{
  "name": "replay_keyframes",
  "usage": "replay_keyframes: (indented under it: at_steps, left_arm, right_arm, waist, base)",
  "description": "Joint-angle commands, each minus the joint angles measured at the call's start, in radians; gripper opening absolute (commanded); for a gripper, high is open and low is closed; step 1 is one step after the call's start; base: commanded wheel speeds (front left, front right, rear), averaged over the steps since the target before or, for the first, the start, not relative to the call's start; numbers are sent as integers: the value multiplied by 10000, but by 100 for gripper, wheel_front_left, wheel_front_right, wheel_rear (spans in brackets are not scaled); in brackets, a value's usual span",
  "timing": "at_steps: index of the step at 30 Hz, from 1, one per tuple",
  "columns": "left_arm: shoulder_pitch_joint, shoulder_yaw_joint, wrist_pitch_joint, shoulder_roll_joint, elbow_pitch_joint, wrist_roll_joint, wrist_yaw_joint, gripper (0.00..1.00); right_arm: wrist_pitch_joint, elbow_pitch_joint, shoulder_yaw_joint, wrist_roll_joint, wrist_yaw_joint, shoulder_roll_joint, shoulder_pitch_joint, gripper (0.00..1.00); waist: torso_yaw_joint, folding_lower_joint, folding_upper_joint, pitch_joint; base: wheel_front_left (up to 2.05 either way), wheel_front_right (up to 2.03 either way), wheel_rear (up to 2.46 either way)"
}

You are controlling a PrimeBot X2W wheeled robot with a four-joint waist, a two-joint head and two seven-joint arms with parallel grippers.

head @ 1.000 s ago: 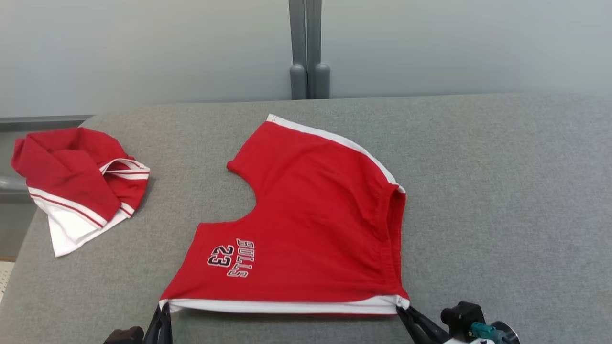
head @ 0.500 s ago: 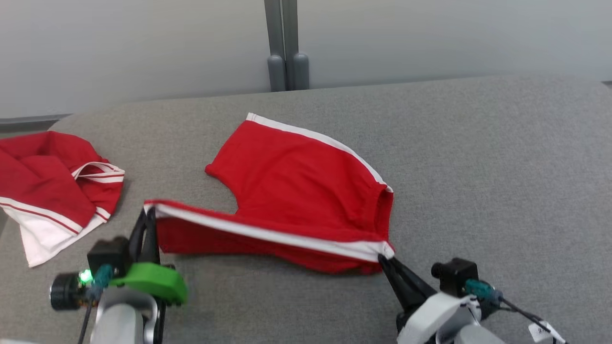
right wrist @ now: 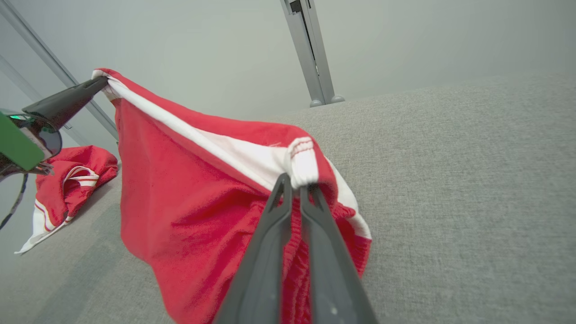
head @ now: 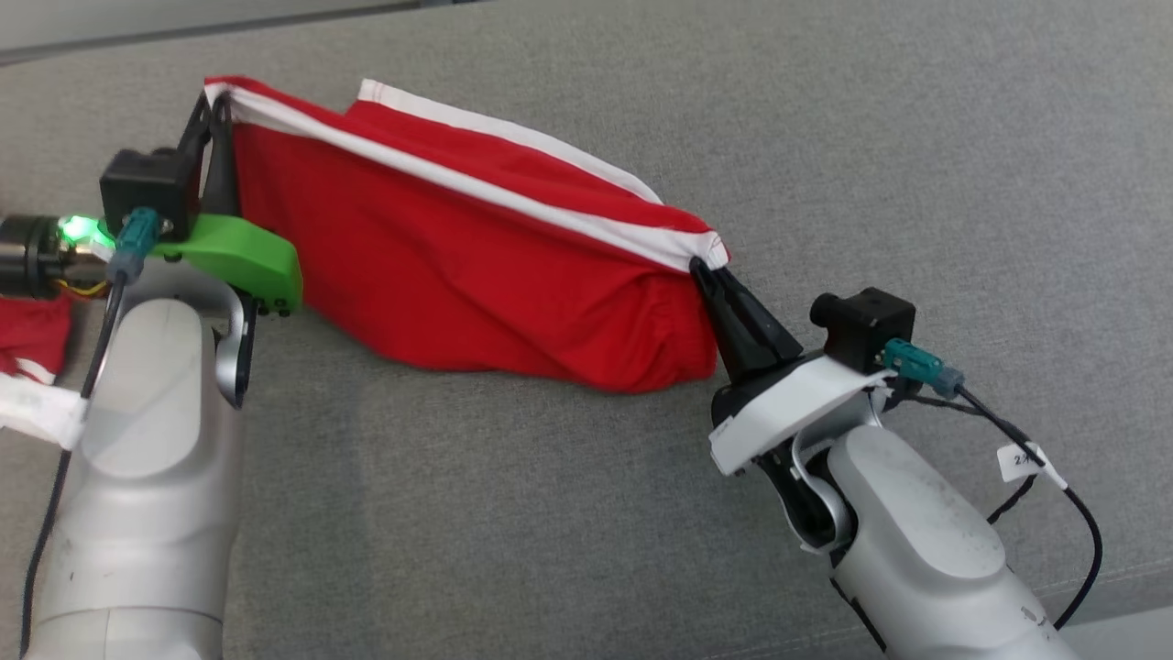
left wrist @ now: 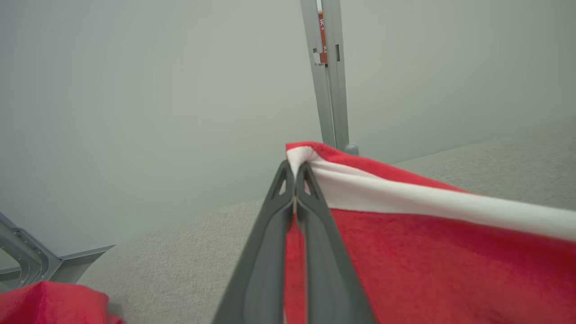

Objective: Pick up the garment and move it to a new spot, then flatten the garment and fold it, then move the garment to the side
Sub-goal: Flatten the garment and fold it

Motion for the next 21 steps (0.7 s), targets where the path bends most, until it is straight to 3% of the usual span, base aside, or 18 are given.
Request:
replay_keyframes:
  at_steps: [1,11,21]
  left_arm:
    - [-475,-113,3,170,194,178,19,0]
    - [-2169,-750,4,352,1806,572,276,0]
    - [-2968,-986,4,462,2770,598,815,0]
  right_arm:
    - [-32,-43,-103,40,-13,24,-313,0]
    - [-32,-419,58,686,-14,48,-1007,0]
    - [-32,-724,-250,556,-14,44,-1268,0]
  waist:
    - [-901,0,0,1501]
    - [-1327,0,0,2302]
    - [-1392,0,0,2620]
  base:
    - [0,0,0]
    - [0,0,0]
    - [0,0,0]
